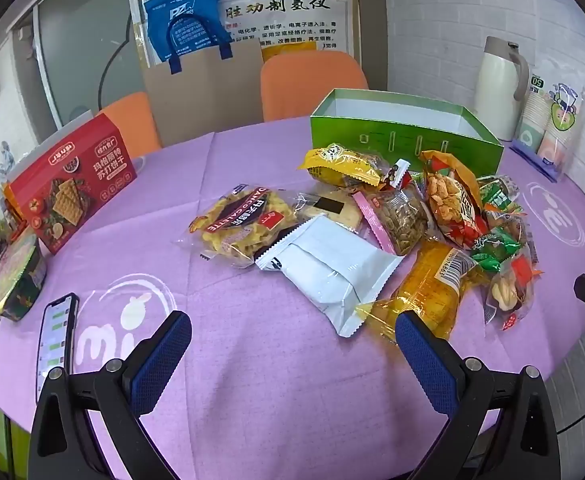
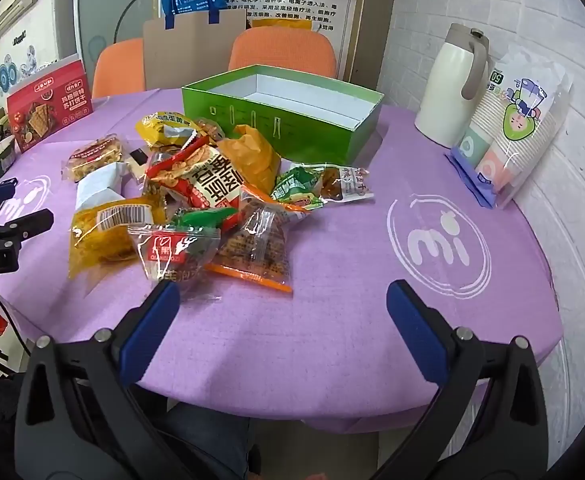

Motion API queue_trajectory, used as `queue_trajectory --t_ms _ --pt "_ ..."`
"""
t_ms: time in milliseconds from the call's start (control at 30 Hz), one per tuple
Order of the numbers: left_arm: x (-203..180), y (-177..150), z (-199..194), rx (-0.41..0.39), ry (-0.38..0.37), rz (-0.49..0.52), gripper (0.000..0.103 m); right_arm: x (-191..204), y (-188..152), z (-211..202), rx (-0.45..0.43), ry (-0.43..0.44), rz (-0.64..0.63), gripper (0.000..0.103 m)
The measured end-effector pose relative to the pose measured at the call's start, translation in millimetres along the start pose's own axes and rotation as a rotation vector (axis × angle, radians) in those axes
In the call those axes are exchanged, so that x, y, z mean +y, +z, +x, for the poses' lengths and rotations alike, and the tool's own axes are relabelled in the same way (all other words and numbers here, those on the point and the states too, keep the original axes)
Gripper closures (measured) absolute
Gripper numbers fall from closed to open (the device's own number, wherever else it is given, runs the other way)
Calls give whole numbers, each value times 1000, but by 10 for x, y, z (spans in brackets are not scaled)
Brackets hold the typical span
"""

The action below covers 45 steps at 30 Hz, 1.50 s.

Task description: Organize snacks

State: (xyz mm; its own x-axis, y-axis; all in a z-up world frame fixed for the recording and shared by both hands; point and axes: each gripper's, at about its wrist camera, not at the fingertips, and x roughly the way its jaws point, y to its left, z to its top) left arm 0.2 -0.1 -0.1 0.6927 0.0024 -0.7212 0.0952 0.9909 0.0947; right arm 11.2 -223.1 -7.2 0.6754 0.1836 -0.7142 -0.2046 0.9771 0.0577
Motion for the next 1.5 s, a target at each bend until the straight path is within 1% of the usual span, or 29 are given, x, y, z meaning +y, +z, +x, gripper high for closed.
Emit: queue_trajectory --t_ms 267,300,333,467,500,667,700,1233,1500 --pt "-32 4 4 -1 -2 5 0 13 8 34 6 4 2 0" --pt "19 13 33 1 -5 -1 0 -25 11 25 6 4 3 0" --pt "17 15 39 1 -5 1 0 31 17 51 6 2 -3 0" --pt "20 12 92 1 -6 8 0 40 11 46 5 -2 -5 0" --pt "24 -19 47 0 -7 3 0 38 14 45 6 -3 -4 0" --pt "-2 -33 65 1 -7 4 0 39 1 79 10 -2 -7 0" --pt "38 -28 52 2 -9 -8 0 36 2 78 10 -2 -7 0" --pt "23 -38 66 6 -8 -10 0 30 -28 146 18 1 -1 0" --pt "-17 -43 106 9 -19 -3 0 -10 -37 191 29 5 12 0"
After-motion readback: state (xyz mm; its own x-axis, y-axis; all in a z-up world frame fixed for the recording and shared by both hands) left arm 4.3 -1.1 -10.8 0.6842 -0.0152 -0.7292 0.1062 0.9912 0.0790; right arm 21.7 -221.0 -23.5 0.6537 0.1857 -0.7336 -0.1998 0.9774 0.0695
